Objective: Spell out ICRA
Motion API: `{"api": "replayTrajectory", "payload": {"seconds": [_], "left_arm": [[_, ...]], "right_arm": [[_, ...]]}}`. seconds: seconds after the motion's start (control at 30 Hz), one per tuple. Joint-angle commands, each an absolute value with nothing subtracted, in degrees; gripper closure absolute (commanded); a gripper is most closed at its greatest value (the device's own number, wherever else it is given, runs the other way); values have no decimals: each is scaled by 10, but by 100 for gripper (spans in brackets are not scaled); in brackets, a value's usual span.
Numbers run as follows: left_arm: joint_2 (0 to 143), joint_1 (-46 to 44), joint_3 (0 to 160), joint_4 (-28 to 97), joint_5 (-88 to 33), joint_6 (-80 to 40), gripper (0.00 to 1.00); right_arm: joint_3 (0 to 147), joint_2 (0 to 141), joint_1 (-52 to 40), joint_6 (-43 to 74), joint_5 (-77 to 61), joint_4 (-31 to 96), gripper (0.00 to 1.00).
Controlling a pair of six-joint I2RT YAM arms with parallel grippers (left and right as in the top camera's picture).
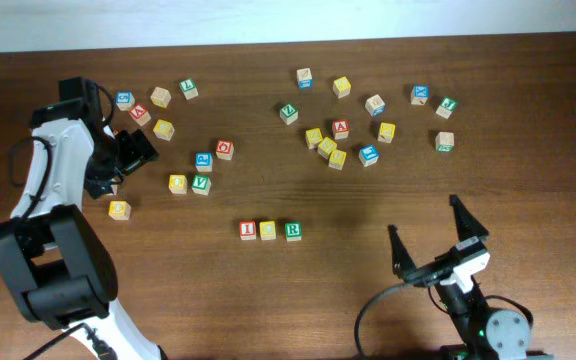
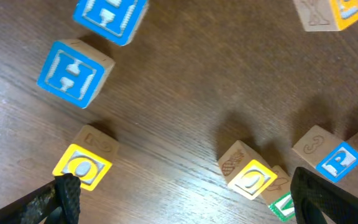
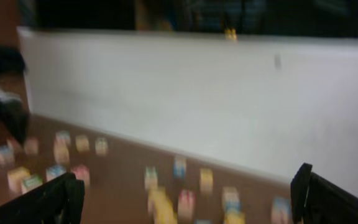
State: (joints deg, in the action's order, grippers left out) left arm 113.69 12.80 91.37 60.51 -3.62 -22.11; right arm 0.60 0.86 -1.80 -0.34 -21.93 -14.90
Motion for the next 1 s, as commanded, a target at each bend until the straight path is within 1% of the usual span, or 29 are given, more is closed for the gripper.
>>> {"api": "replayTrajectory", "payload": {"seconds": [0.0,0.03,0.07,0.13,0.17,0.23,0.3,0.33,0.37,0.4,0.43,0.47,0.5,0.53,0.57,0.6,0.67,0.77,0.8,0.87,0.97], "left_arm": [[1129,155,911,609,-32,-227,1],[1129,163,911,614,-32,-227,1],[1129,163,911,614,-32,-227,1],[1129,163,911,614,-32,-227,1],[1129,163,911,614,-32,-227,1],[1129,163,911,614,-32,-227,1],[1129,163,911,614,-32,-227,1],[1129,163,911,614,-32,-227,1],[1129,163,911,614,-32,-227,1],[1129,163,911,614,-32,-227,1],[1129,163,911,614,-32,-227,1],[1129,163,911,614,-32,-227,1],[1129,163,911,614,-32,-227,1],[1129,163,911,614,-32,-227,1],[1129,163,911,614,-32,-227,1],[1129,163,911,614,-32,-227,1],[1129,163,911,614,-32,-227,1],[1129,163,911,614,-32,-227,1],[1129,163,911,614,-32,-227,1],[1129,163,911,614,-32,-227,1],[1129,163,911,614,-32,-227,1]], "right_arm": [[4,4,-15,5,-277,-268,2],[30,7,-15,5,-249,-298,2],[61,15,-15,4,-236,-297,2],[152,80,-15,-13,-234,-291,2],[222,151,-15,-13,-237,-271,2],[357,291,-15,-13,-269,-192,2],[506,449,-15,-13,-303,-86,2],[561,503,-15,-13,-312,-39,2],[669,610,-19,-13,-333,59,1],[727,668,-25,-20,-337,114,2],[827,761,-42,-69,-338,219,2],[924,844,-60,-107,-333,310,2],[986,898,-71,-107,-306,369,2],[1113,1000,-90,-107,-247,489,2],[1178,1054,-95,-108,-230,543,2],[1231,1108,-98,-107,-244,577,2],[1235,1145,-98,-100,-310,579,2],[1231,1168,-98,-100,-306,575,2],[1231,1184,-98,-65,-280,566,3],[1231,1218,-103,50,-133,566,8],[1231,1288,-126,97,-38,562,17]]}}
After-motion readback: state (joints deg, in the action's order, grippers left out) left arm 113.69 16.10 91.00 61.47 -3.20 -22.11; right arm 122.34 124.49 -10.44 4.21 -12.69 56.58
